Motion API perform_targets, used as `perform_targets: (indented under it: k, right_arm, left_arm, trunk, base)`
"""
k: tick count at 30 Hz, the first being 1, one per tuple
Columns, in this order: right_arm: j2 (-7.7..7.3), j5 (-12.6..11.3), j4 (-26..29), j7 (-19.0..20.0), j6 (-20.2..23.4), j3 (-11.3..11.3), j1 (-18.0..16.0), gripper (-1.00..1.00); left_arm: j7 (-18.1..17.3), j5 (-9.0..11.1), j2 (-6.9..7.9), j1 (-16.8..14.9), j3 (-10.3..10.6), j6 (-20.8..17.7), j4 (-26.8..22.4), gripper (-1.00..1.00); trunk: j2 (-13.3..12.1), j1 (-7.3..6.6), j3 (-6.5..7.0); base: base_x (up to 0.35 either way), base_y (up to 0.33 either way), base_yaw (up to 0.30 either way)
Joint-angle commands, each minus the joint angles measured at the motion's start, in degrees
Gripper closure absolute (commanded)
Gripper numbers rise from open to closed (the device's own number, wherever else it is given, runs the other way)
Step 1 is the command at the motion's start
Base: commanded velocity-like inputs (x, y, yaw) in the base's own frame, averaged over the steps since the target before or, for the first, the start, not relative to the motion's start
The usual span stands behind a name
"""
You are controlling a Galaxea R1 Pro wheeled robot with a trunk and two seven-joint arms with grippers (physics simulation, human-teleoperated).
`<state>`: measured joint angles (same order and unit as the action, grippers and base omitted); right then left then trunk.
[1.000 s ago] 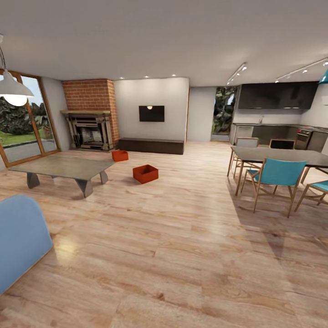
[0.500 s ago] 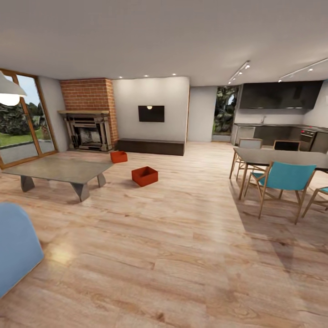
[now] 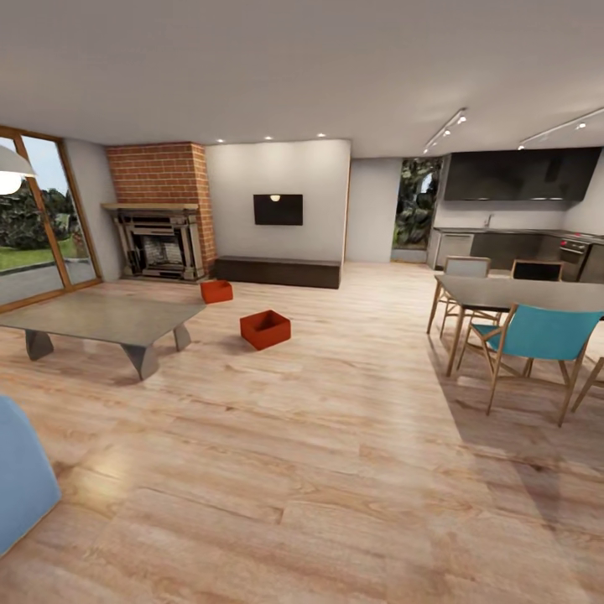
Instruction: Move the two storage containers from the living room to the garage. In the garage, place one container on the floor and stack the other container on top of it (either order is fine).
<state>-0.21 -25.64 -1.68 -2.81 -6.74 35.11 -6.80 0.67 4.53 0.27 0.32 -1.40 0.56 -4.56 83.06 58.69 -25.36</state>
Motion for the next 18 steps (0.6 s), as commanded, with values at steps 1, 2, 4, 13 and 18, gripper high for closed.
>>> perform_targets:
  k: [1, 2, 4, 13, 18]
  right_arm:
    - [0.04, -0.46, -0.16, 0.00, -0.29, 0.48, -0.06, -1.00]
    - [0.04, -0.46, -0.16, 0.00, -0.29, 0.48, -0.06, -1.00]
    - [0.04, -0.46, -0.16, 0.00, -0.29, 0.48, -0.06, -1.00]
    - [0.04, -0.46, -0.16, 0.00, -0.29, 0.48, -0.06, -1.00]
    - [0.04, -0.46, -0.16, 0.00, -0.29, 0.48, -0.06, -1.00]
  left_arm:
    - [0.04, 0.48, -0.01, 0.03, -0.09, 0.05, -0.10, -1.00]
    - [0.04, 0.48, -0.01, 0.03, -0.09, 0.07, -0.10, -1.00]
    - [0.04, 0.48, -0.01, 0.03, -0.09, 0.06, -0.09, -1.00]
    - [0.04, 0.48, -0.01, 0.03, -0.09, 0.05, -0.09, -1.00]
    - [0.04, 0.48, -0.01, 0.03, -0.09, 0.06, -0.09, -1.00]
  trunk:
    - [0.02, 0.03, -0.05]
    - [0.02, 0.03, -0.05]
    - [0.02, 0.03, -0.05]
    - [0.02, 0.03, -0.05]
    - [0.02, 0.03, -0.05]
  base:
    - [0.324, 0.000, 0.000]
    - [0.324, 0.000, 0.000]
    - [0.324, 0.000, 0.000]
    - [0.324, 0.000, 0.000]
    - [0.324, 0.000, 0.000]
